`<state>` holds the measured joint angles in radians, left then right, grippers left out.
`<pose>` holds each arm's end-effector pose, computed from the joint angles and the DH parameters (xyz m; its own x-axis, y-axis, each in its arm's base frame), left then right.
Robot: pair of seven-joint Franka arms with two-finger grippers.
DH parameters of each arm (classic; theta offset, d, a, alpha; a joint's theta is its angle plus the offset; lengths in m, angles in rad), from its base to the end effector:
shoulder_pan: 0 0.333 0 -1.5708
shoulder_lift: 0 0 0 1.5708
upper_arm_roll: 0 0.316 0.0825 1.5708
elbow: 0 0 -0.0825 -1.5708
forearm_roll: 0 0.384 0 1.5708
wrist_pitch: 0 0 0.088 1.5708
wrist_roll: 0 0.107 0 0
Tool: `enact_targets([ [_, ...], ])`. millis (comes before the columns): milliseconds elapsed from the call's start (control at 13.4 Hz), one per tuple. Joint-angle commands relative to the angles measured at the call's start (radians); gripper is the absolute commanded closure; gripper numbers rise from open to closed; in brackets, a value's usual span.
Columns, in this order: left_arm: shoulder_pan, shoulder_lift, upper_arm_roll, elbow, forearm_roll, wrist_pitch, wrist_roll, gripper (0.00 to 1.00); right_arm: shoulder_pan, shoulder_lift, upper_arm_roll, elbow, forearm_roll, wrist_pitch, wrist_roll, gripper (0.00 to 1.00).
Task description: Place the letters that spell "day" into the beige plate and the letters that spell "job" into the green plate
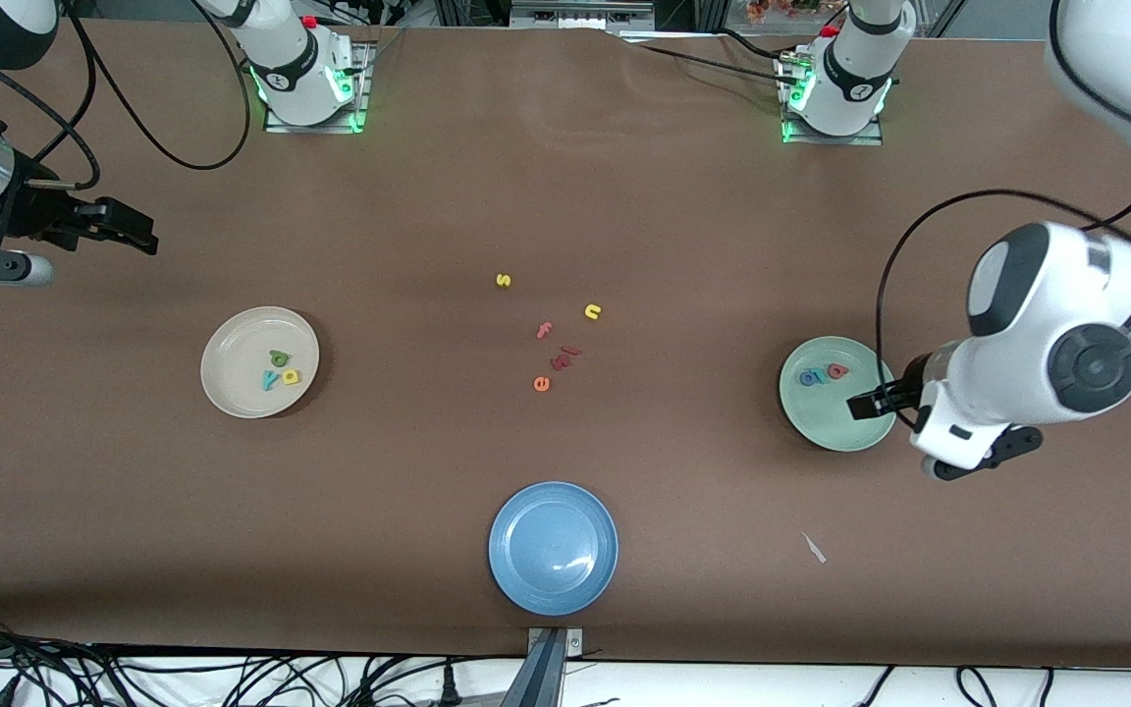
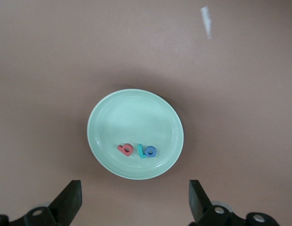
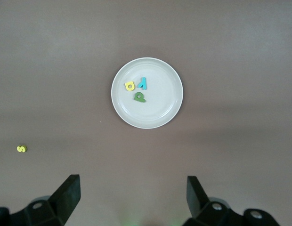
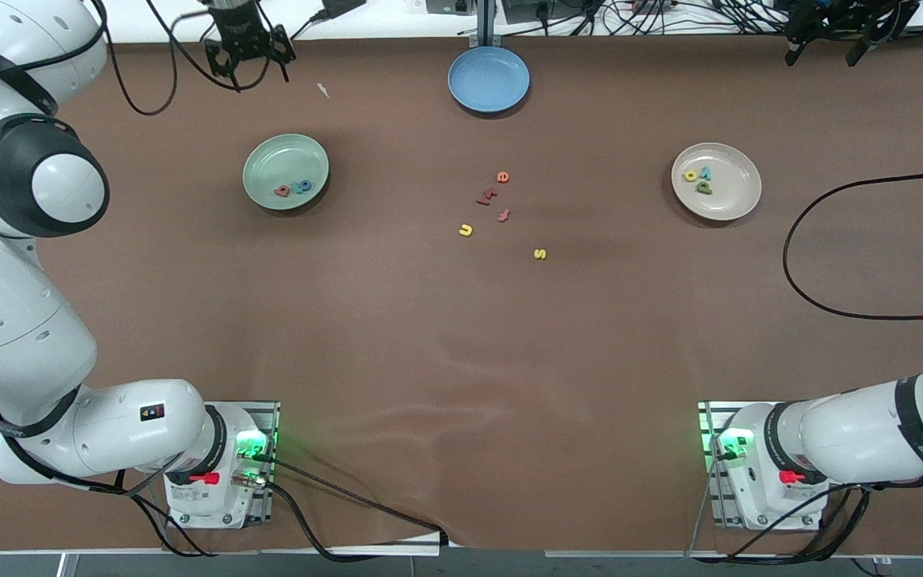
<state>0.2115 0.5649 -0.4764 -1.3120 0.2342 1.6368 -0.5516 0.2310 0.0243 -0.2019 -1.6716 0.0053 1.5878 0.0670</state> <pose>0.6822 -0.0899 0.4235 0.9430 0.2898 -0.1637 0.2808 -0.9568 -0.0760 0.5570 0.0179 0.5652 0.9935 -0.0386 -0.1072 -0.0381 -0.9993 0.0068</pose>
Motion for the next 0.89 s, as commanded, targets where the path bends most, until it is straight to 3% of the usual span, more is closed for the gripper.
enact_targets([
  [0, 0.008, -0.100, 0.012, -0.012, -0.015, -0.026, 0.149, 0.00, 0.007, -0.006, -0.002, -0.004, -0.011, 0.004, -0.001, 0.00],
  [223, -0.010, -0.227, 0.050, -0.061, -0.019, -0.026, 0.331, 0.00, 0.007, -0.006, -0.002, -0.004, -0.011, 0.004, -0.001, 0.00],
  [447, -0.101, -0.365, 0.252, -0.165, -0.191, -0.022, 0.470, 0.00, 0.007, -0.006, -0.002, -0.004, -0.011, 0.004, -0.001, 0.00],
  [744, -0.188, -0.566, 0.384, -0.379, -0.234, 0.055, 0.558, 0.00, 0.007, -0.006, -0.002, -0.004, -0.011, 0.004, -0.001, 0.00],
  [819, -0.226, -0.586, 0.421, -0.395, -0.233, 0.054, 0.555, 0.00, 0.007, -0.006, -0.002, -0.004, -0.011, 0.004, -0.001, 0.00],
])
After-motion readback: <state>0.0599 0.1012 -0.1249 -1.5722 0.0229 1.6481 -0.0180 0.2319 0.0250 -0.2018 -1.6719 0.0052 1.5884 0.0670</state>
